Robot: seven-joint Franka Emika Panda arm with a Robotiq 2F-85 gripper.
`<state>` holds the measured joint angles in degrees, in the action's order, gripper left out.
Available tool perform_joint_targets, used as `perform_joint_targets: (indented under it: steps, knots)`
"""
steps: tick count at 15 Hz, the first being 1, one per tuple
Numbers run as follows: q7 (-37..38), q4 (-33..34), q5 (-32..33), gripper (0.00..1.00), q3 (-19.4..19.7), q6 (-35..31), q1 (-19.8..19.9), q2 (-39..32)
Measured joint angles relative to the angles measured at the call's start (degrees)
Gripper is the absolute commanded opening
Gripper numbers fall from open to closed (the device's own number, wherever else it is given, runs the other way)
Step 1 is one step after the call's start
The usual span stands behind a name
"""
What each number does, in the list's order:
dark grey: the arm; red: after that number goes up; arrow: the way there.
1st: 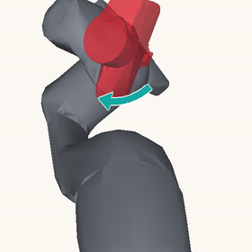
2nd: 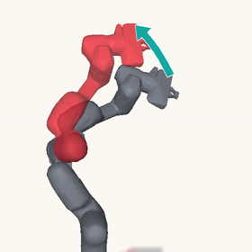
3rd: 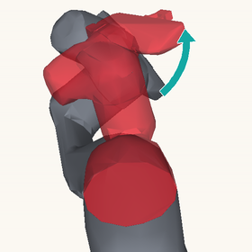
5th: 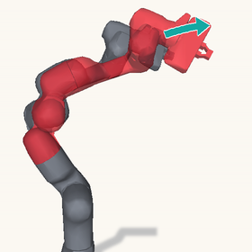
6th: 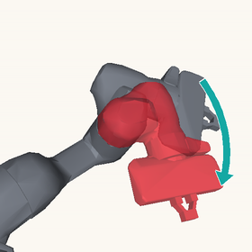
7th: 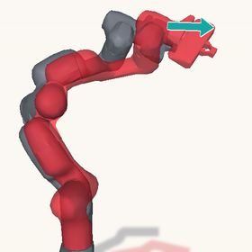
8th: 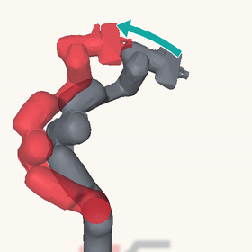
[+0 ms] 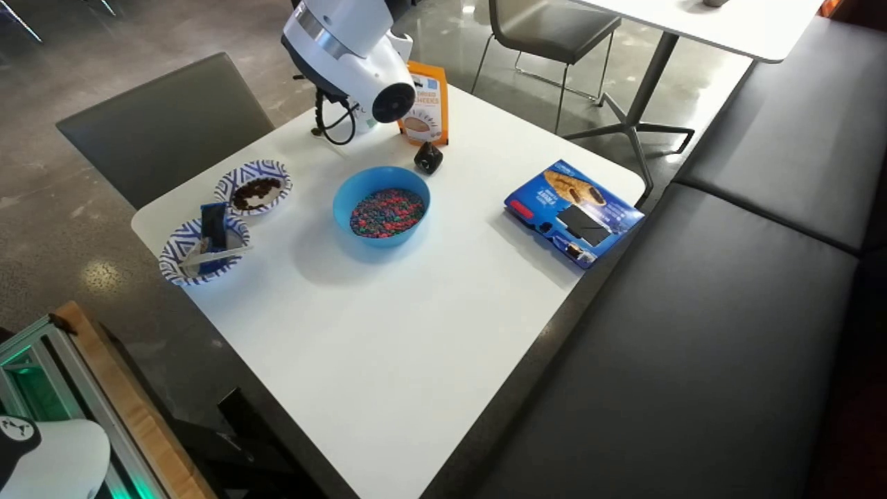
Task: Pour the contents from the right cup to the left cup
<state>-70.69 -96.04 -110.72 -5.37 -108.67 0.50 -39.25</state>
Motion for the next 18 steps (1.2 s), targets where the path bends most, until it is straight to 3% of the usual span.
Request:
perform_joint_targets:
  steps: [18]
  knots:
    - [-0.2,-0.2,-6.2,0.01,0.4,5.5,-0.1,-1.2]
